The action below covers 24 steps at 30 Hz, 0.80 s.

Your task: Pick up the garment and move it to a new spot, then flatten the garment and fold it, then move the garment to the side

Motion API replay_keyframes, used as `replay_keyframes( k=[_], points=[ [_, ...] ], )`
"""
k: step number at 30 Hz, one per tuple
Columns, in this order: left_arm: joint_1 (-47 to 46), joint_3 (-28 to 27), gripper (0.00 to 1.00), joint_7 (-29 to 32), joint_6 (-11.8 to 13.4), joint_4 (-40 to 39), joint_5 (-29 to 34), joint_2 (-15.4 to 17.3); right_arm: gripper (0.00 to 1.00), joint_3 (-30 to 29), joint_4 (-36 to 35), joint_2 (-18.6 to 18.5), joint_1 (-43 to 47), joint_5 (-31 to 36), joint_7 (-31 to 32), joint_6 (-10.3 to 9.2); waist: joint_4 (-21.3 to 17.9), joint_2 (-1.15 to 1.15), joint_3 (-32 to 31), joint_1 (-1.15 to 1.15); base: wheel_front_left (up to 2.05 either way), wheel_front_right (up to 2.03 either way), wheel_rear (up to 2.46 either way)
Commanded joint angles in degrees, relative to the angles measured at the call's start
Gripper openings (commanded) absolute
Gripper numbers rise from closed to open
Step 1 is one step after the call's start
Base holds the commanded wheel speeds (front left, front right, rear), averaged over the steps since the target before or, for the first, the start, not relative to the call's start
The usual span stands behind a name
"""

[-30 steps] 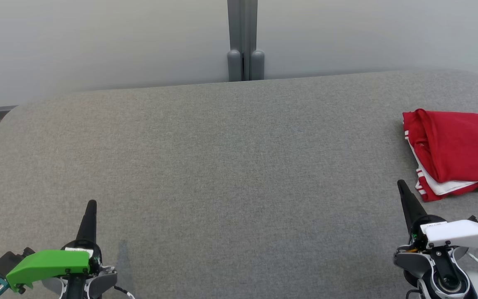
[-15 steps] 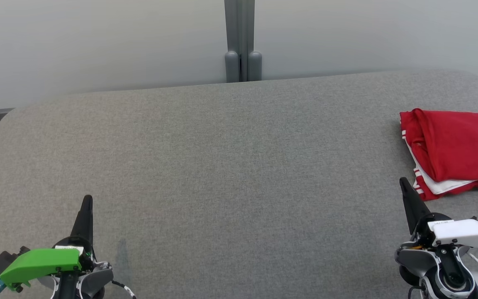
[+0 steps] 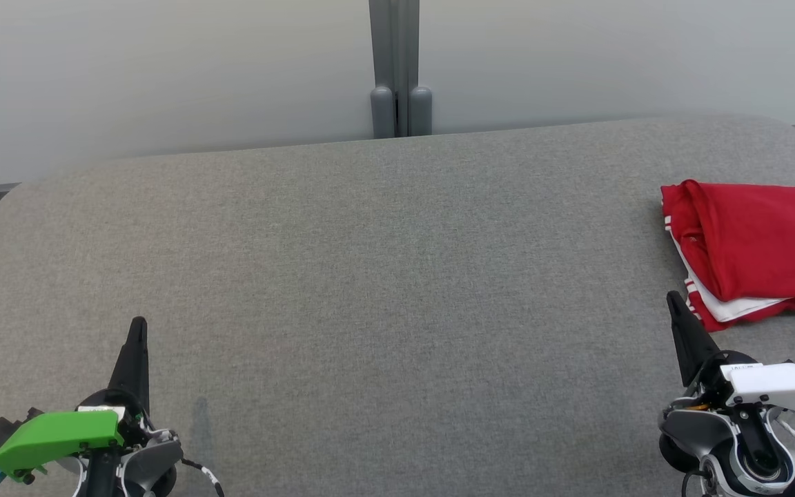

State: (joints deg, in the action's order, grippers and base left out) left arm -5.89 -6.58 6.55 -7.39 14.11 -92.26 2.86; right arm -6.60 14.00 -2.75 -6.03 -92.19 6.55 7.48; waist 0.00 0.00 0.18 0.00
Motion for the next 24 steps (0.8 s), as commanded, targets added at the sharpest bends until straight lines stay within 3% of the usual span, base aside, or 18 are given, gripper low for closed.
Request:
replay_keyframes(
  k=[1,24],
  points=[
    [-0.64,-0.17,0.00,0.20,-0.35,-0.13,-0.26,0.02,0.00,-0.10,0.05,-0.24,-0.35,-0.31,0.18,0.02,0.00,0.00,0.00,0.00,0.00,0.00,0.00],
    [-0.64,-0.15,0.00,0.18,-0.34,-0.14,-0.26,0.02,0.00,-0.05,0.05,-0.24,-0.33,-0.34,0.15,0.02,0.00,0.00,0.00,0.00,0.00,0.00,0.00]
  ],
)
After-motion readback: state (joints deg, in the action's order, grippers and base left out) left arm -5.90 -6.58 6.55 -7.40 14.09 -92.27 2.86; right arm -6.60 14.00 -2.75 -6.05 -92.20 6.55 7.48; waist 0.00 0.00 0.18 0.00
